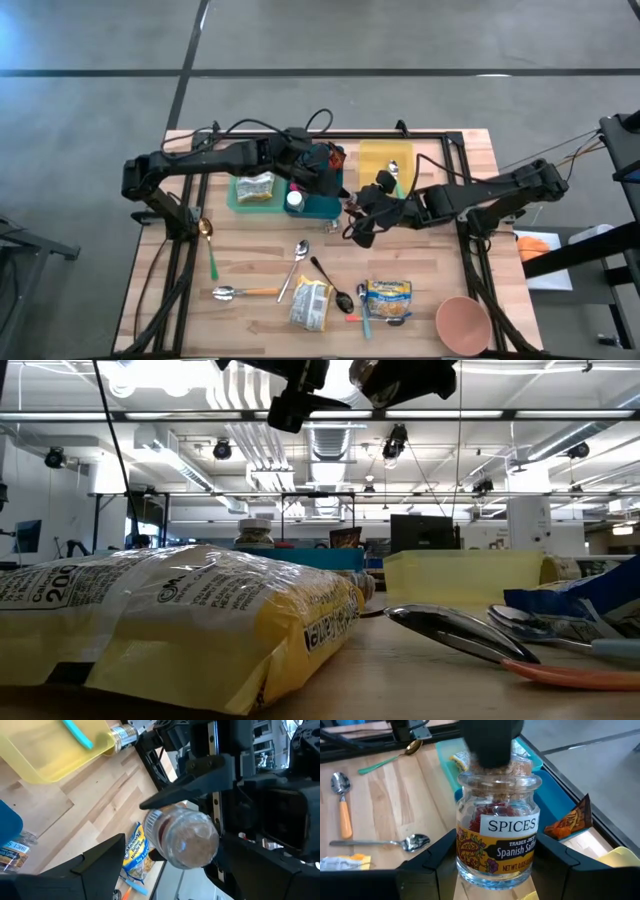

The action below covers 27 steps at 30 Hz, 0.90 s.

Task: Pick & Place Food Item
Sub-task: Put the right brown seasoning bottle into the blue bin

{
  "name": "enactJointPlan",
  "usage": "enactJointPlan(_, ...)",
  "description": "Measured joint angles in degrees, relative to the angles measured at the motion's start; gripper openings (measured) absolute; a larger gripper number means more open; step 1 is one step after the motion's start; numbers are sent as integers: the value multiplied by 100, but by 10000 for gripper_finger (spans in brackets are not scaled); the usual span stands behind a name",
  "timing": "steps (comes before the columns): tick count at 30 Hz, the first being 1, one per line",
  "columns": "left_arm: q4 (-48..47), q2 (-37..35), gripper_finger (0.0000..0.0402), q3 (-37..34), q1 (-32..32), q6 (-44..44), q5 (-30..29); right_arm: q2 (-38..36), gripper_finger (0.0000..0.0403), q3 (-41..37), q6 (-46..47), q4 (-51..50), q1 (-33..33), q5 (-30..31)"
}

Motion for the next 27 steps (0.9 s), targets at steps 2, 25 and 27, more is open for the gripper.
enactJointPlan(2, -9, 0, 341, 0, 0, 37, -54, 0, 187, 0, -73, 123, -7, -54)
enactJointPlan(25, -35, -2, 259, -256, -101, 567, -340, 338, 187, 17, -162, 505, -132, -290)
enactJointPlan(27, -45, -2, 221, -256, -101, 625, -342, 362, 187, 26, -165, 505, -132, -290)
